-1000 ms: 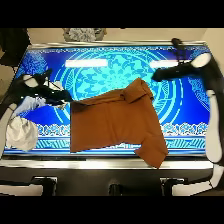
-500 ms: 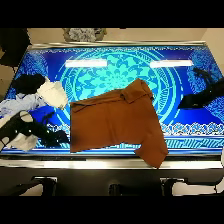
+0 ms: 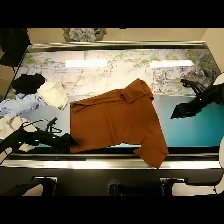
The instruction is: Fold the shirts.
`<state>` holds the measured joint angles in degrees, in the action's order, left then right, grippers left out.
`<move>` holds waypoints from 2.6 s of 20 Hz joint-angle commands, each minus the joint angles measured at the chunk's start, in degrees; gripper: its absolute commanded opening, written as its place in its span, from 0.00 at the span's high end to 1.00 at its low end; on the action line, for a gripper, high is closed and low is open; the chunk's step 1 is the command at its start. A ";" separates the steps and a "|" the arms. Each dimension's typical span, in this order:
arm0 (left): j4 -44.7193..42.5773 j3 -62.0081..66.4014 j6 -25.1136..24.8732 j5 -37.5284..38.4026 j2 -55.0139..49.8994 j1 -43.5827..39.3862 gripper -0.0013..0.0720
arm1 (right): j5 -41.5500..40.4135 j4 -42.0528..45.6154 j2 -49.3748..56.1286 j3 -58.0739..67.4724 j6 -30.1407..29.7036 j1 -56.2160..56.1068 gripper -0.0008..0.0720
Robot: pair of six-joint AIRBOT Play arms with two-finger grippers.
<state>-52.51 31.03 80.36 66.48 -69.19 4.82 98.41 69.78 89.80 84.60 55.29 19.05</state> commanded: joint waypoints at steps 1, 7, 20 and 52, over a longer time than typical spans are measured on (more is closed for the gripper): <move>-0.17 -0.66 -0.02 -3.15 -2.71 -2.01 0.30 | -0.42 -1.46 -0.04 -5.22 0.02 -0.09 0.22; -0.17 -0.22 -0.04 -4.63 -4.20 -2.64 0.94 | -7.48 -3.39 -0.02 -17.40 -1.92 -0.09 0.21; -1.75 12.39 -0.90 -2.36 -1.25 -2.64 0.95 | -14.75 -7.10 -1.42 -22.03 -5.86 -6.51 0.93; -20.09 50.23 2.10 -5.73 -12.41 -2.64 0.94 | -34.42 -12.94 -5.16 4.09 -1.03 -6.51 0.93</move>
<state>-72.64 86.52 83.46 66.48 -71.81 2.13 73.17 66.28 73.80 92.68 53.10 12.53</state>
